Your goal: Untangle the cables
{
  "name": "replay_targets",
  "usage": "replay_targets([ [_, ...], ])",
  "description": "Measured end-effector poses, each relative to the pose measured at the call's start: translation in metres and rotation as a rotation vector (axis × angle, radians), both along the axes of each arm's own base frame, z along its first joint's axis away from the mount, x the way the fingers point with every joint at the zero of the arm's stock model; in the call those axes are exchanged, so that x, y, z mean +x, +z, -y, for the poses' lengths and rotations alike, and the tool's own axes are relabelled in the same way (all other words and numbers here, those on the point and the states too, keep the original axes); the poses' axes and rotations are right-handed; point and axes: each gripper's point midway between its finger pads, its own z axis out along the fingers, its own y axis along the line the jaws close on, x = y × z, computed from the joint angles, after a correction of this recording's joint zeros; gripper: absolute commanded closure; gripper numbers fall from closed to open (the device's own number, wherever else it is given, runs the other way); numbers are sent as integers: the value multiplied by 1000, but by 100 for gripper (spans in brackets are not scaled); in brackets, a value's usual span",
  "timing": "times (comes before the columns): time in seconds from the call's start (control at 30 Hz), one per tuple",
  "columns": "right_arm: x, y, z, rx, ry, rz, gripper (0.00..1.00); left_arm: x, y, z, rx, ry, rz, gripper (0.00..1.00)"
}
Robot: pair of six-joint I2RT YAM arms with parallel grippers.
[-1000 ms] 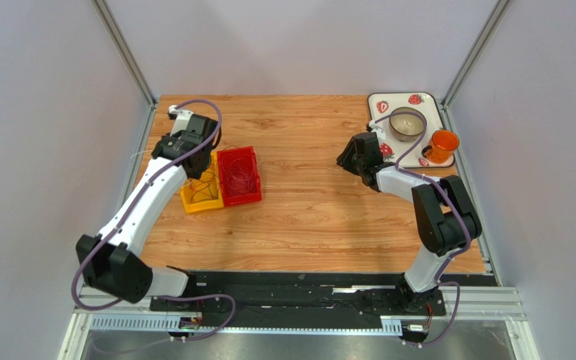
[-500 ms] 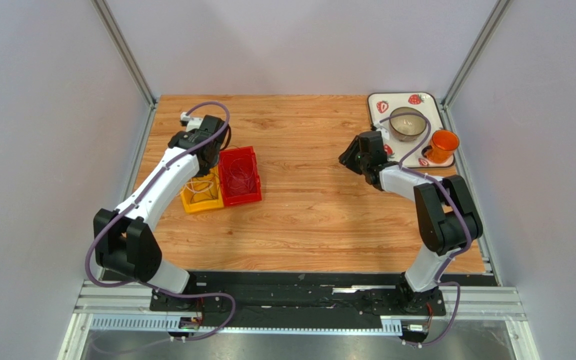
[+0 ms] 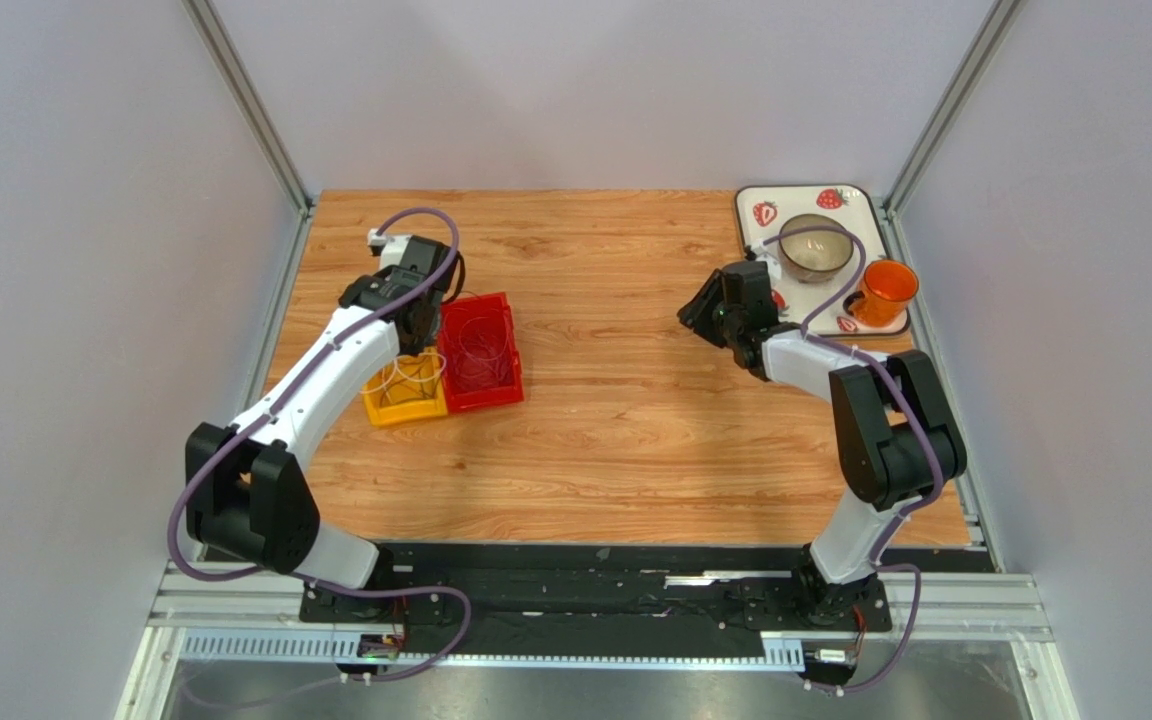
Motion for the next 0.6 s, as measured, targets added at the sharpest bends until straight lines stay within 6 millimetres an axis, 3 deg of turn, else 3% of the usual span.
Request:
replay_targets([
  [0.47, 1, 1, 2, 23, -4, -1, 61, 35, -13, 27, -99, -66, 70, 100],
  [0.6, 1, -1, 4, 25, -8, -5, 61, 34, -29, 27, -106, -66, 66, 100],
])
